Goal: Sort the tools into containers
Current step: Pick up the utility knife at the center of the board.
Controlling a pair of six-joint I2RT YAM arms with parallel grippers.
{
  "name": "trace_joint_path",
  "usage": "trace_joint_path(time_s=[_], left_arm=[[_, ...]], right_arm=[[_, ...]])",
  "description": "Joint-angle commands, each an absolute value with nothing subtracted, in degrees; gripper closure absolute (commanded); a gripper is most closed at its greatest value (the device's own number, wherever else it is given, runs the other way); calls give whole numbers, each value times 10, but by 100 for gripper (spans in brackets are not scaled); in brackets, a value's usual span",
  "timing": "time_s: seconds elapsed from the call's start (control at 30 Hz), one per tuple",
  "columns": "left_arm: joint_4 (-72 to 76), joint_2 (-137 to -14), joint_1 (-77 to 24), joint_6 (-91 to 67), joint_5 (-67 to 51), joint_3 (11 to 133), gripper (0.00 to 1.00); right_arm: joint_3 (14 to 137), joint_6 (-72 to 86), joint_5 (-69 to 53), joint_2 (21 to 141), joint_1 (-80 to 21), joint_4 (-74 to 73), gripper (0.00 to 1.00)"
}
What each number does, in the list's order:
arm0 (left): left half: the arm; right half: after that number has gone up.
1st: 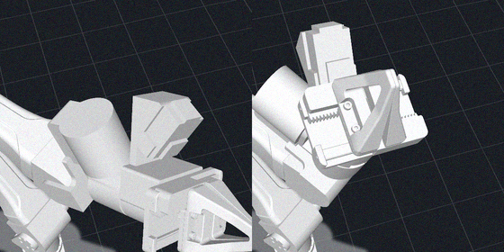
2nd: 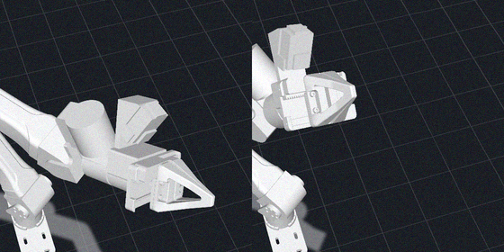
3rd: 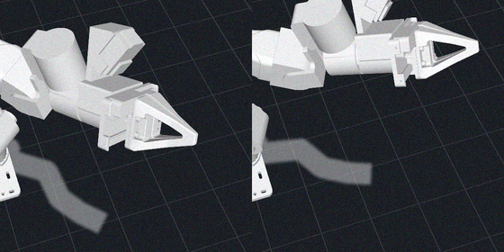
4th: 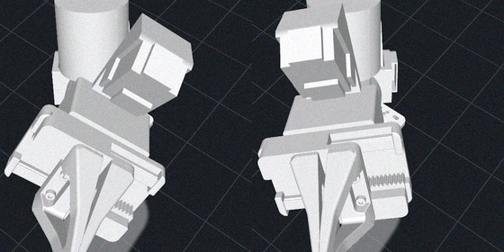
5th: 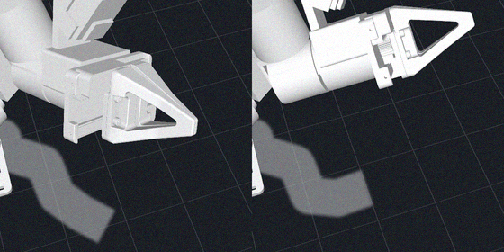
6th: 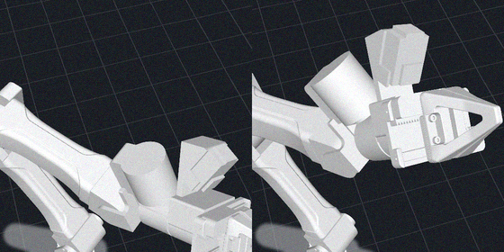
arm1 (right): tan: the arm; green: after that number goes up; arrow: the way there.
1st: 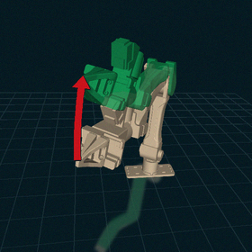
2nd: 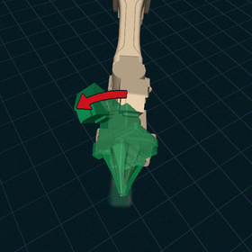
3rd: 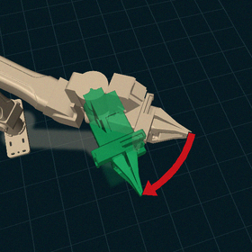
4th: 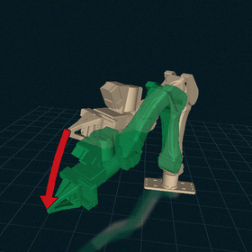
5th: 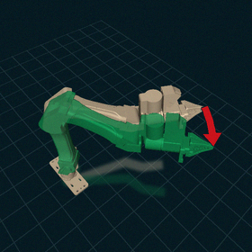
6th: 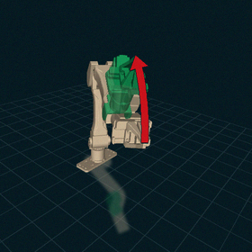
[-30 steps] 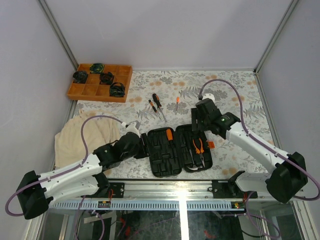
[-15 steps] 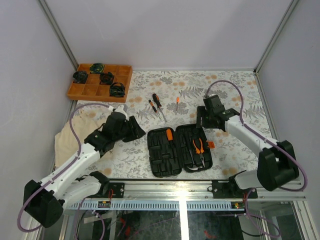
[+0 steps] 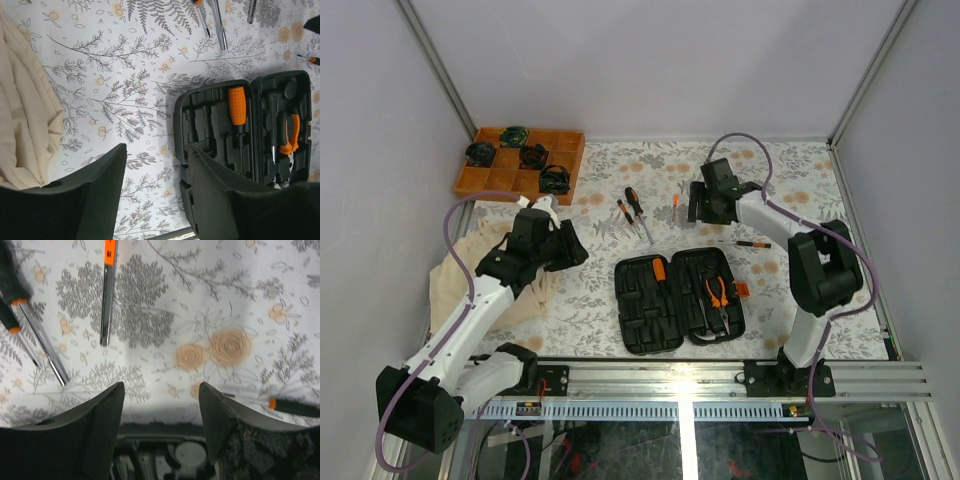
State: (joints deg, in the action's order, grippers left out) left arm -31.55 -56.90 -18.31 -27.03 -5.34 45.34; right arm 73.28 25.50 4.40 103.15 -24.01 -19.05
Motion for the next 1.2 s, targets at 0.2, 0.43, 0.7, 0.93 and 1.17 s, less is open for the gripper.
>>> trace_joint_path(time_s=[0.2, 0.43, 0.7, 0.93, 1.17], left_arm=[[-308, -539, -180, -247, -23, 445, 47], [-305, -549, -180, -246, -27, 443, 46], [-303, -558, -180, -245, -32, 443, 46], [-302, -561, -179, -246, -36, 443, 46], [-298, -564, -174, -244, -47, 442, 46]], right_arm=[[900, 301, 90, 1164, -261, -183, 35], [1017, 306, 103, 1251, -278, -221, 38], [1116, 317, 131, 1337, -284, -267, 45], [1191, 308, 135, 1400, -287, -311, 47], [1201, 296, 155, 1413, -290, -349, 55]])
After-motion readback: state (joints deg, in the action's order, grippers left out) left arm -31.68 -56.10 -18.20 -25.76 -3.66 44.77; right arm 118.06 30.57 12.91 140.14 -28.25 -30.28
